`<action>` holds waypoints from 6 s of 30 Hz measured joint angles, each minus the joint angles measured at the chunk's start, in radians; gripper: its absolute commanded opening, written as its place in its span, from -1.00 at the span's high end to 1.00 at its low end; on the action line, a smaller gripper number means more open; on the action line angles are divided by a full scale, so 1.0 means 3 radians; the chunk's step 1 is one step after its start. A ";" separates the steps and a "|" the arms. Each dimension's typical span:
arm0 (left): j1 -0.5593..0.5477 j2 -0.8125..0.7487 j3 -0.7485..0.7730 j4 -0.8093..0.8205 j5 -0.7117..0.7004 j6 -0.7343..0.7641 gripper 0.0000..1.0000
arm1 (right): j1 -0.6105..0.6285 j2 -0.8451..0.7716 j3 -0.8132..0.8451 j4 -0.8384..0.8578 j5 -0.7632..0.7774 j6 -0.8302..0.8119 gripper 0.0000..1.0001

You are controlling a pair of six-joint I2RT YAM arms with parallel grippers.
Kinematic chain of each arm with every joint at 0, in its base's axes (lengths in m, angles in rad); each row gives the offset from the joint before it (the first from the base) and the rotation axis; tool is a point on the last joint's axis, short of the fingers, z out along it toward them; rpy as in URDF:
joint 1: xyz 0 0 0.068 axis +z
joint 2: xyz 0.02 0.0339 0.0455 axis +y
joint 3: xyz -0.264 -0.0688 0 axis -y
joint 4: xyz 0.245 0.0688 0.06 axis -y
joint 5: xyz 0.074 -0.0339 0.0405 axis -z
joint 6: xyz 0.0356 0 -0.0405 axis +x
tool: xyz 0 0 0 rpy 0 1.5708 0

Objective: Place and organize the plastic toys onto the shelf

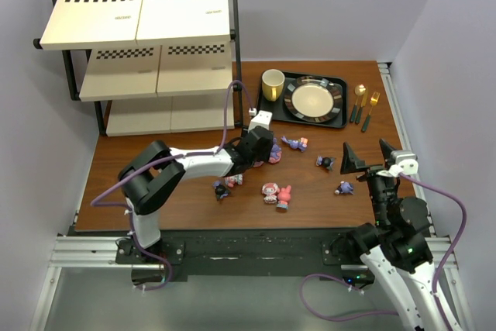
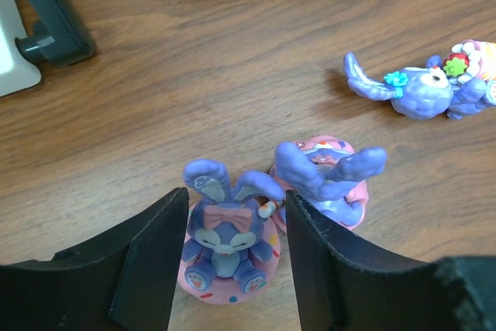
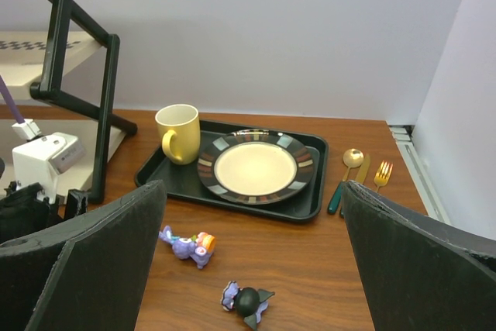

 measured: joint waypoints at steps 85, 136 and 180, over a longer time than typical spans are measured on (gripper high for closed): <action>0.3109 -0.1765 -0.2057 0.1855 0.0684 0.1498 1.00 | 0.0287 -0.0267 -0.0013 0.0011 0.0024 0.0000 -0.97; 0.3576 -0.0694 -0.1904 0.3028 0.1335 0.1078 1.00 | 0.0346 -0.0267 -0.0013 0.0010 0.0083 -0.0003 -0.97; 0.3518 -0.0553 -0.1668 0.2880 0.1062 0.0718 -0.18 | 0.0348 -0.0267 -0.0013 0.0000 0.0083 -0.0003 -0.97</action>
